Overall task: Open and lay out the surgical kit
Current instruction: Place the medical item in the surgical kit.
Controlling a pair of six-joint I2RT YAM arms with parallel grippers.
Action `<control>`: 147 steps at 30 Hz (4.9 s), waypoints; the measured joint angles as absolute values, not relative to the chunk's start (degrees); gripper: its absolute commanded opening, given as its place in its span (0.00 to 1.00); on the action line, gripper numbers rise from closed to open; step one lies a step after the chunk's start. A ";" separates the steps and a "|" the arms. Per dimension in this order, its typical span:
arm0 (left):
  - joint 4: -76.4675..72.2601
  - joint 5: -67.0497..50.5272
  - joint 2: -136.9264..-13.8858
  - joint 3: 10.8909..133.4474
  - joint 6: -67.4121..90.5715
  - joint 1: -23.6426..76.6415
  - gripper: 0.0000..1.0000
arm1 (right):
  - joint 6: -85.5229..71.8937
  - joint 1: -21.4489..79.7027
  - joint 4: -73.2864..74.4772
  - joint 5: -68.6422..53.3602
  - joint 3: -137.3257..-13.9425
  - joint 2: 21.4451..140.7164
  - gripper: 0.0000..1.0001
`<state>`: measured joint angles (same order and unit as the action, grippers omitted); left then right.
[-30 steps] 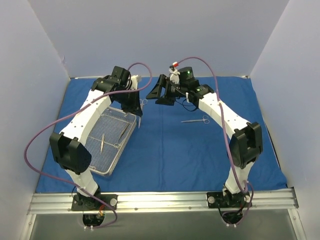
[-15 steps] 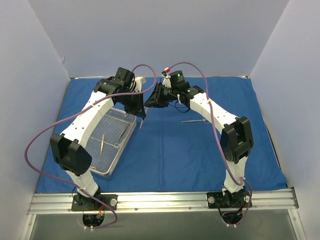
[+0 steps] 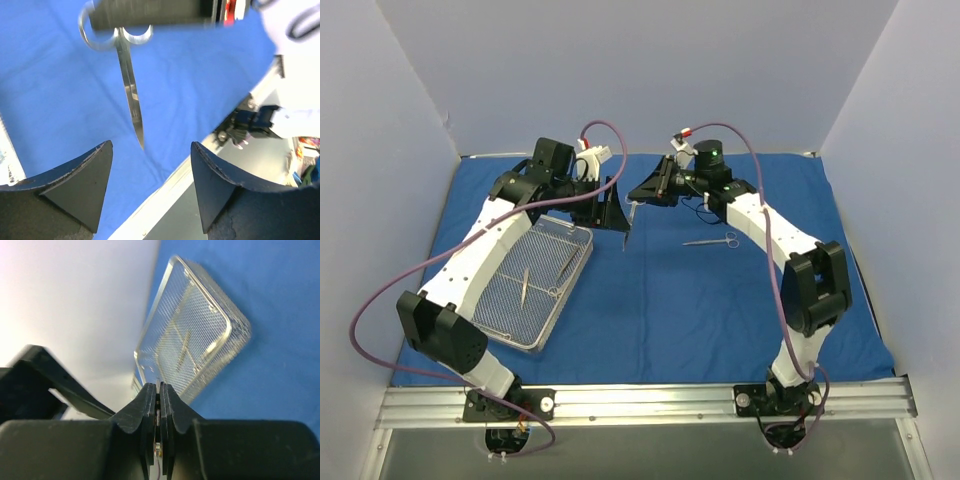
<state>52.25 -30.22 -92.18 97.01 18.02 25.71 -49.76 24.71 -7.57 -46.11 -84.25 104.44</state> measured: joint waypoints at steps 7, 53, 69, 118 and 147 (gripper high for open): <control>47.75 -35.59 -90.96 93.41 19.40 25.80 0.68 | -53.15 23.73 -16.82 -47.75 -81.84 98.61 0.00; 52.14 -18.68 -95.53 100.44 19.35 27.29 0.02 | -41.76 31.81 18.35 -26.39 -103.74 103.96 0.44; 52.34 -19.88 -95.81 100.44 19.25 27.44 0.35 | -44.69 32.77 15.99 -28.75 -105.36 106.59 0.00; 56.99 -5.50 -90.00 92.75 16.67 14.22 0.94 | -88.31 9.72 30.92 -3.14 -67.57 102.52 0.00; 56.21 -9.26 -92.86 90.61 17.43 10.02 0.94 | -85.54 6.72 27.22 -3.05 -67.70 106.98 0.34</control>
<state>56.21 -9.26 -92.86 90.61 17.43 10.02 -85.54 6.72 27.22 -3.05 -67.70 106.98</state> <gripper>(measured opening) 0.938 0.312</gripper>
